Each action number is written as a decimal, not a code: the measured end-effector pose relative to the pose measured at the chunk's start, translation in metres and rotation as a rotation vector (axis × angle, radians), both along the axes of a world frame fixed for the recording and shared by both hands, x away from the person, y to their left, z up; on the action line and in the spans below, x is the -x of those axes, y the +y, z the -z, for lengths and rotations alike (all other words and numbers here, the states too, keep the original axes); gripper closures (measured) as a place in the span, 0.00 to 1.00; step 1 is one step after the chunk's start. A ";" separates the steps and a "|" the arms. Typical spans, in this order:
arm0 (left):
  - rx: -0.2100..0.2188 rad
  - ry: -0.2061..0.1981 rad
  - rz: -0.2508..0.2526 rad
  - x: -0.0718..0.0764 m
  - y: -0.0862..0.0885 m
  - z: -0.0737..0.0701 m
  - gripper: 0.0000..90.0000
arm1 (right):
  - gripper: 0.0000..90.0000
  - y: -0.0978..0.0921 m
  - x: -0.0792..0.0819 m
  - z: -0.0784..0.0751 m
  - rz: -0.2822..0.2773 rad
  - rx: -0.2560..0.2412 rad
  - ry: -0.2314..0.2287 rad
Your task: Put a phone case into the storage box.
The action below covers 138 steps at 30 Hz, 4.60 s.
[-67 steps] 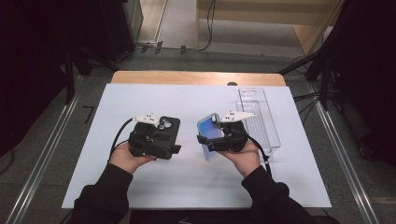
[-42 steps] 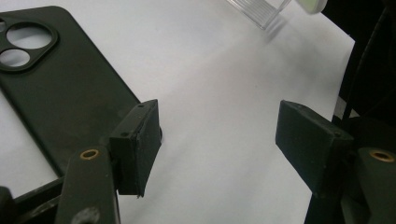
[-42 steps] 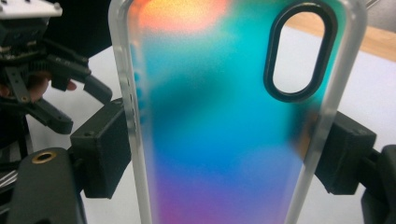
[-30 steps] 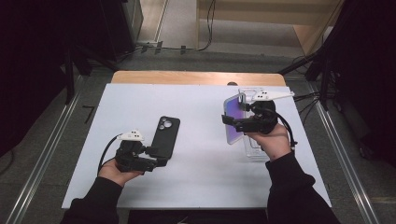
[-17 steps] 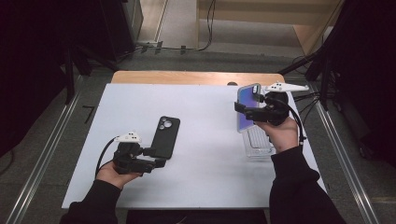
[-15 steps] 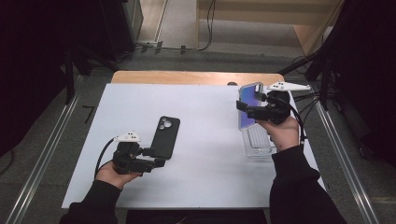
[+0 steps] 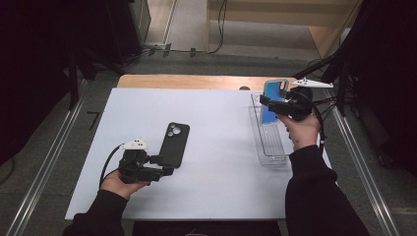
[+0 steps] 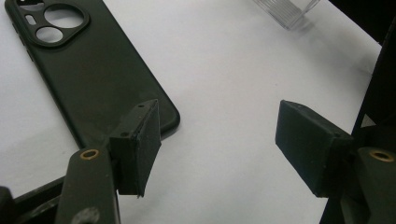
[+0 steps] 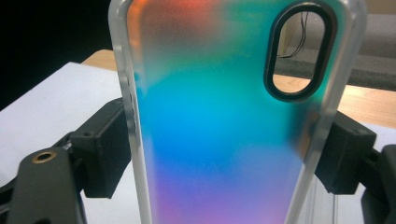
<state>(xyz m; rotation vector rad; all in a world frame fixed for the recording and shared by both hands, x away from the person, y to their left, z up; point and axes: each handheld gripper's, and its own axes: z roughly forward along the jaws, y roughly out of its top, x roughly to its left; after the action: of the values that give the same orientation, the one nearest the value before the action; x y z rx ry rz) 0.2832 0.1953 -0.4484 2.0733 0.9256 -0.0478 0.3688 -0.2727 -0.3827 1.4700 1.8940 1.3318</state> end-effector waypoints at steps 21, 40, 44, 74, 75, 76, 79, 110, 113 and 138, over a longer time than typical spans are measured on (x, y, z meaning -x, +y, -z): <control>-0.004 -0.010 -0.003 0.000 0.001 0.000 0.35 | 0.18 0.000 -0.066 0.015 0.105 0.077 0.028; -0.020 -0.028 0.002 0.001 -0.004 -0.001 0.35 | 0.17 0.004 -0.108 0.056 0.170 0.118 0.115; -0.026 -0.033 0.016 0.002 -0.008 0.000 0.35 | 0.17 0.006 -0.113 0.062 0.184 0.127 0.124; -0.031 -0.027 0.022 0.002 -0.008 0.001 0.35 | 0.00 0.006 -0.122 0.074 0.167 0.121 0.169; -0.031 -0.027 0.022 0.002 -0.008 0.001 0.35 | 0.00 0.006 -0.122 0.073 0.167 0.120 0.172; -0.031 -0.025 0.024 0.002 -0.008 0.001 0.35 | 0.00 0.006 -0.121 0.072 0.166 0.122 0.171; -0.033 -0.021 0.024 0.001 -0.008 0.002 0.35 | 0.00 0.006 -0.119 0.066 0.165 0.155 0.158; 0.015 0.012 -0.005 -0.008 -0.004 -0.002 0.35 | 0.00 0.024 -0.040 0.014 -0.076 0.051 0.254; 0.010 0.012 -0.005 -0.009 -0.003 -0.002 0.35 | 0.00 0.028 -0.025 0.015 -0.116 0.024 0.234; 0.021 0.055 0.014 -0.019 -0.004 -0.003 0.35 | 0.09 0.053 0.049 0.033 -0.439 0.005 0.232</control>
<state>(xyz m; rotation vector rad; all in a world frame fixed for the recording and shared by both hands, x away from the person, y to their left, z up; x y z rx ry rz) 0.3020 0.1911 -0.4454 2.0680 0.9405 -0.1223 0.3194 -0.2193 -0.4156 1.2979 2.4764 1.3786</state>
